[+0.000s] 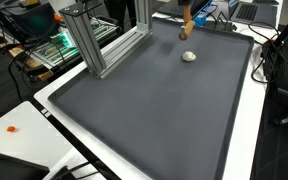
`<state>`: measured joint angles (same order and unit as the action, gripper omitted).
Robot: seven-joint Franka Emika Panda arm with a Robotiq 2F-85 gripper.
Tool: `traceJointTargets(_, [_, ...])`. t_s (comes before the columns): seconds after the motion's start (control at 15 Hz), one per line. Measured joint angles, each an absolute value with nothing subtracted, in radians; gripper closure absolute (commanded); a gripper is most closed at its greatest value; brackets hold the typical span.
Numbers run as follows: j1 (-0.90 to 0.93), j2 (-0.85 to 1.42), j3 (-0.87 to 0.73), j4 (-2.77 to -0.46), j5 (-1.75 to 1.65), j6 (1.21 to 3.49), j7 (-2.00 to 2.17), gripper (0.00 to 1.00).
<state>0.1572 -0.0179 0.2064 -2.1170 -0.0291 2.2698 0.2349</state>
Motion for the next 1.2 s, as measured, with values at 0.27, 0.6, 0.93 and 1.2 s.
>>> traceJointTargets(0.27, [0.157, 0.058, 0.191, -2.093, -0.067, 2.303, 0.367, 0.71])
traceJointTargets(0.6, [0.159, 0.132, 0.157, -2.065, -0.139, 2.35, 0.462, 0.71])
traceJointTargets(0.93, [0.172, 0.174, 0.136, -2.038, -0.161, 2.35, 0.529, 0.71])
traceJointTargets(1.2, [0.186, 0.189, 0.124, -2.025, -0.174, 2.357, 0.569, 0.71])
